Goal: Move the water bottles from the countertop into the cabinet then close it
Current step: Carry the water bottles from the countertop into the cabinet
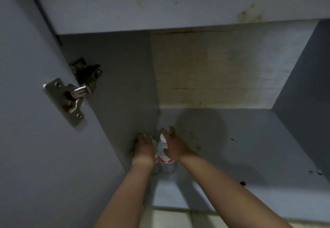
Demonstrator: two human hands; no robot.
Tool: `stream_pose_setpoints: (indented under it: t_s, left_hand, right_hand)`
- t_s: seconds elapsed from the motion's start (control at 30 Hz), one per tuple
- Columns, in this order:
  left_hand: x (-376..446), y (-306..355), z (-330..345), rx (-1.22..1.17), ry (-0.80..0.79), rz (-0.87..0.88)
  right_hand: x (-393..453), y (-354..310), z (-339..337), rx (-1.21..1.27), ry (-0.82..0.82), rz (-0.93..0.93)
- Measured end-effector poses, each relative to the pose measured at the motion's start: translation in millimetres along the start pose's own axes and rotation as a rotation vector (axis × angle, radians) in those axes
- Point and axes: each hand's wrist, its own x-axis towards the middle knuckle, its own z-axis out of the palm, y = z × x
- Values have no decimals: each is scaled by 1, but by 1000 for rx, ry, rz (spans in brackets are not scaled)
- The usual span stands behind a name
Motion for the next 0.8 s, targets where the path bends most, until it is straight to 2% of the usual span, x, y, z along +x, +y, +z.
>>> stream_pose_setpoints:
  t_s: [0.13, 0.23, 0.33, 0.43, 0.57, 0.7, 0.8]
  left_hand:
    - [-37, 2, -7, 7, -41, 54]
    - [-83, 9, -24, 29, -122, 62]
    - [-135, 20, -59, 19, -253, 64]
    - [-192, 35, -114, 49, -305, 93]
    - [-265, 61, -205, 68, -299, 109]
    - [-318, 89, -287, 135, -234, 171]
    - [-342, 109, -339, 160, -132, 237]
  right_hand:
    - [-40, -9, -15, 35, -10, 88]
    - [-86, -21, -35, -55, 27, 84]
    - [-144, -39, -68, -160, -20, 85]
    - [-207, -58, -112, -194, -79, 77]
    - [-284, -81, -186, -193, -103, 135]
    - [-340, -100, -267, -176, -28, 206]
    - [-374, -114, -323, -159, 102, 192]
